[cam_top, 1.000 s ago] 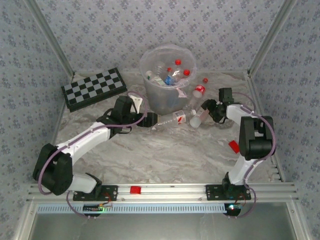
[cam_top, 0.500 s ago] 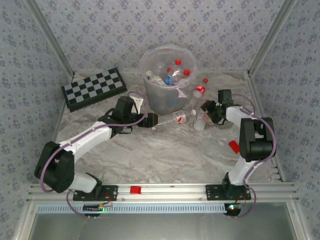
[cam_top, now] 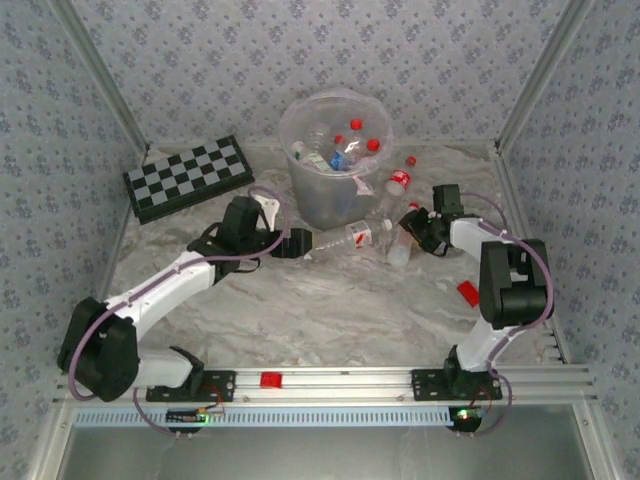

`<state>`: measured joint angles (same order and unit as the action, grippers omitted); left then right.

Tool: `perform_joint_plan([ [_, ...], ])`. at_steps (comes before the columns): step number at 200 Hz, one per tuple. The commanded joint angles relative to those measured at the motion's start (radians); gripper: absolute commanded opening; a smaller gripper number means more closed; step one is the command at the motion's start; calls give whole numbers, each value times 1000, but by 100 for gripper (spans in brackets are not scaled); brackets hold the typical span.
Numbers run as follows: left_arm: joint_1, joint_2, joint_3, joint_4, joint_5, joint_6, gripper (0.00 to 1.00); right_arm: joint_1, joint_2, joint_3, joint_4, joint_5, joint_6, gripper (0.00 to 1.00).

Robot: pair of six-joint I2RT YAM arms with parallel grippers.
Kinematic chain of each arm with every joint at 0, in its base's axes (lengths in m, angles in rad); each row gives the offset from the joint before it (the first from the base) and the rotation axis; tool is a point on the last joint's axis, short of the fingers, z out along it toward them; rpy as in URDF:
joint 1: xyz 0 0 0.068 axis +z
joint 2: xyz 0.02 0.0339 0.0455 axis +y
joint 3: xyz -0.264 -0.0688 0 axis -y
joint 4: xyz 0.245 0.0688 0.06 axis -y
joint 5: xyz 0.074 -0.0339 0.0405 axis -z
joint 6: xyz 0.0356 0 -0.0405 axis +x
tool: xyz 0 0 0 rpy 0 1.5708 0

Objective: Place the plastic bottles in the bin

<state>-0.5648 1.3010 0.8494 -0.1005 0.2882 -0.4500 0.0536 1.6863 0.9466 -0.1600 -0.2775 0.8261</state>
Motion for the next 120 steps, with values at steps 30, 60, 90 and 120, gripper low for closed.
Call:
perform_joint_plan([
  [30, -1, -34, -13, 46, 10, -41, 99, -32, -147, 19, -150, 13, -106, 43],
  [60, 2, -35, -8, 100, 20, -113, 99, -56, -222, 90, -279, 12, -191, 40],
  [90, 19, -56, 2, 130, 23, -185, 97, -77, -311, 182, -407, -3, -335, 37],
  [120, 55, -67, 15, 148, 21, -259, 96, -92, -373, 329, -518, -38, -447, 36],
])
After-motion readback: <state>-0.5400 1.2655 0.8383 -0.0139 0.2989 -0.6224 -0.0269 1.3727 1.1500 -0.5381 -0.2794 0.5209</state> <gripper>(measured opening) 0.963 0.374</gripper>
